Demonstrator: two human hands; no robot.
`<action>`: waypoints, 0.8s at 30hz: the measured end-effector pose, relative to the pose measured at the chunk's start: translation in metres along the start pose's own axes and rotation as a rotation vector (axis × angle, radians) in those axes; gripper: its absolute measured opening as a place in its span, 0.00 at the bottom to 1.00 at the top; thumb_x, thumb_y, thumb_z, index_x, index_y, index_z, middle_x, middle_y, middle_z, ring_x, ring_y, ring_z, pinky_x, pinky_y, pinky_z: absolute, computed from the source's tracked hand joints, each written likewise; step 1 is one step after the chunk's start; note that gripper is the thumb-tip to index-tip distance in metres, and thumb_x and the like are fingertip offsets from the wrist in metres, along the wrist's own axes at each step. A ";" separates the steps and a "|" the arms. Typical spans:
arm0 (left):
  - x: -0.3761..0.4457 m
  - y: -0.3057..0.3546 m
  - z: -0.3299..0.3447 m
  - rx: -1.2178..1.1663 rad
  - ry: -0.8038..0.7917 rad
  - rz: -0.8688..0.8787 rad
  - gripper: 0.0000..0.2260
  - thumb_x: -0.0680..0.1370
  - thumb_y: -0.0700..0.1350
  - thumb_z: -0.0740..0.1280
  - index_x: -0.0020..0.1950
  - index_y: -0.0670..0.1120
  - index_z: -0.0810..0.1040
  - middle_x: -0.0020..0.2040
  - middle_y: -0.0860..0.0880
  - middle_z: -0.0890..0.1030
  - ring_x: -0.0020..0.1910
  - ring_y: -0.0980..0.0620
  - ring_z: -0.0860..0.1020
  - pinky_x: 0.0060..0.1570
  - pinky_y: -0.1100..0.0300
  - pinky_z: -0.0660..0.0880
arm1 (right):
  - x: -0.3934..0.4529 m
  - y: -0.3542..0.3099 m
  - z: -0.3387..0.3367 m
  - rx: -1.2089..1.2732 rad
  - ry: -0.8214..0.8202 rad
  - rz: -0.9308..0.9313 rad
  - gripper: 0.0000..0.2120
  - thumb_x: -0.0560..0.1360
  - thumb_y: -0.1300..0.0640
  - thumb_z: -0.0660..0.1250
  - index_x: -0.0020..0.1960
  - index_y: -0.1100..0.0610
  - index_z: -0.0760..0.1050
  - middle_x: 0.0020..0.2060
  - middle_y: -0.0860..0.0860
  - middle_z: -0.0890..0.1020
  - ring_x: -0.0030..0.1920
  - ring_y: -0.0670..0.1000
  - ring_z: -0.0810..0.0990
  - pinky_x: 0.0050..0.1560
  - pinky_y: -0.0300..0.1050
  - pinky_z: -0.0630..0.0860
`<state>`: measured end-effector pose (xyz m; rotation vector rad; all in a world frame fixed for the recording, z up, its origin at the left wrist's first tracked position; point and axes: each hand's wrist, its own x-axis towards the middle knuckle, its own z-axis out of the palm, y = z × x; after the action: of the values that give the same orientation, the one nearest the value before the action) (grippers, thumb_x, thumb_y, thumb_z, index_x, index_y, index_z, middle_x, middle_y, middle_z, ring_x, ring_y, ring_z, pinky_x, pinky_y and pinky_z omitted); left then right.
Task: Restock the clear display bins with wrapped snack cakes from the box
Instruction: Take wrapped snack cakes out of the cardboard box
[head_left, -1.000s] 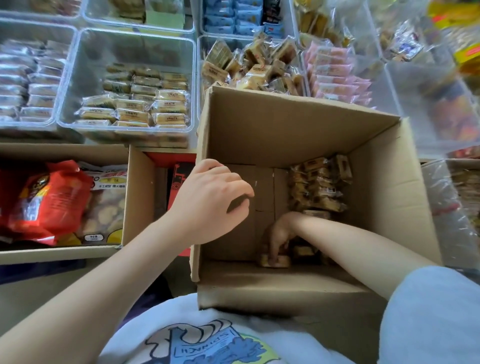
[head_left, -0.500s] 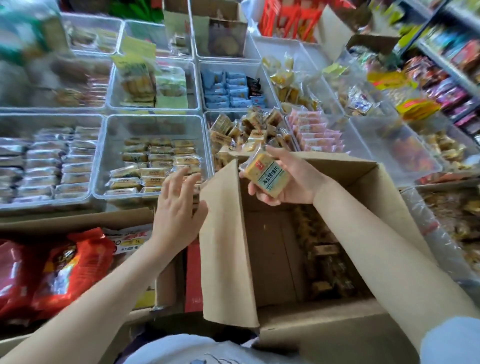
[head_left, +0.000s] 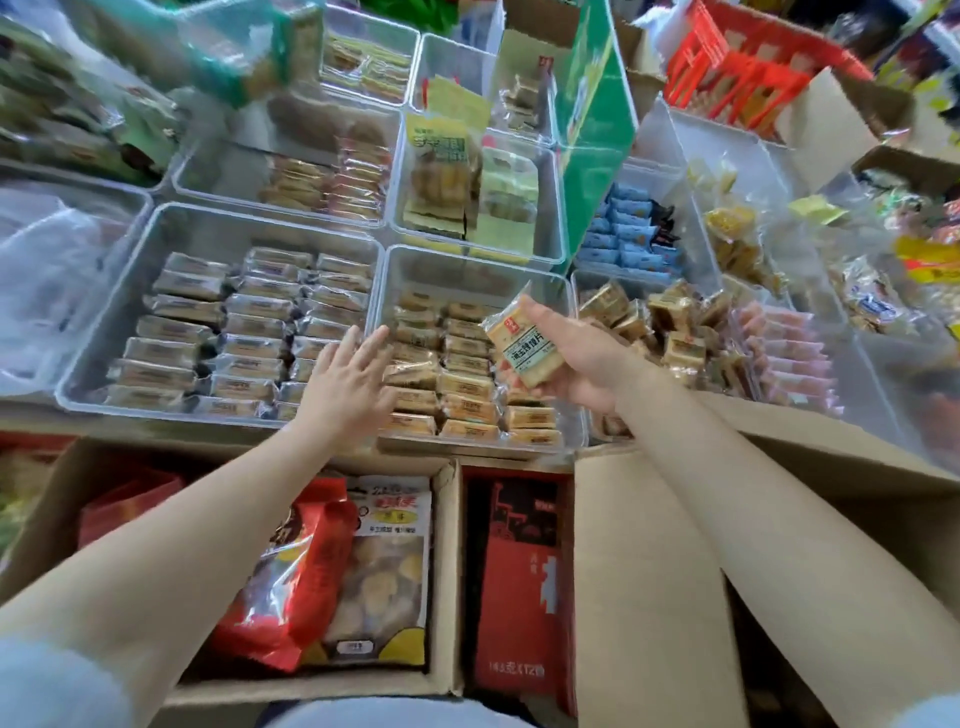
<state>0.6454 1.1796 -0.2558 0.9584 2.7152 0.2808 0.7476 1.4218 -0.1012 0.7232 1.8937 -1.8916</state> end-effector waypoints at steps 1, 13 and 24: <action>0.000 -0.005 0.001 -0.037 0.000 0.013 0.31 0.81 0.59 0.47 0.83 0.50 0.50 0.83 0.50 0.44 0.81 0.47 0.40 0.79 0.47 0.44 | 0.018 -0.001 0.004 -0.054 0.028 0.008 0.27 0.76 0.37 0.64 0.61 0.59 0.74 0.47 0.60 0.82 0.42 0.57 0.79 0.37 0.46 0.76; 0.002 -0.006 0.011 -0.057 0.058 -0.032 0.35 0.79 0.59 0.49 0.83 0.46 0.44 0.83 0.45 0.45 0.82 0.46 0.43 0.77 0.40 0.53 | 0.163 0.036 0.063 -0.776 0.091 0.036 0.24 0.77 0.42 0.69 0.66 0.57 0.77 0.61 0.52 0.81 0.63 0.54 0.77 0.59 0.46 0.72; 0.002 -0.005 0.012 -0.085 0.085 -0.019 0.33 0.79 0.57 0.53 0.82 0.47 0.53 0.83 0.43 0.48 0.82 0.44 0.46 0.76 0.41 0.56 | 0.170 0.059 0.086 -1.036 0.026 0.025 0.22 0.83 0.39 0.53 0.72 0.45 0.71 0.70 0.60 0.66 0.68 0.62 0.71 0.67 0.56 0.69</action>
<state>0.6444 1.1785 -0.2684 0.9159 2.7620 0.4393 0.6380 1.3513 -0.2523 0.3964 2.4445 -0.6541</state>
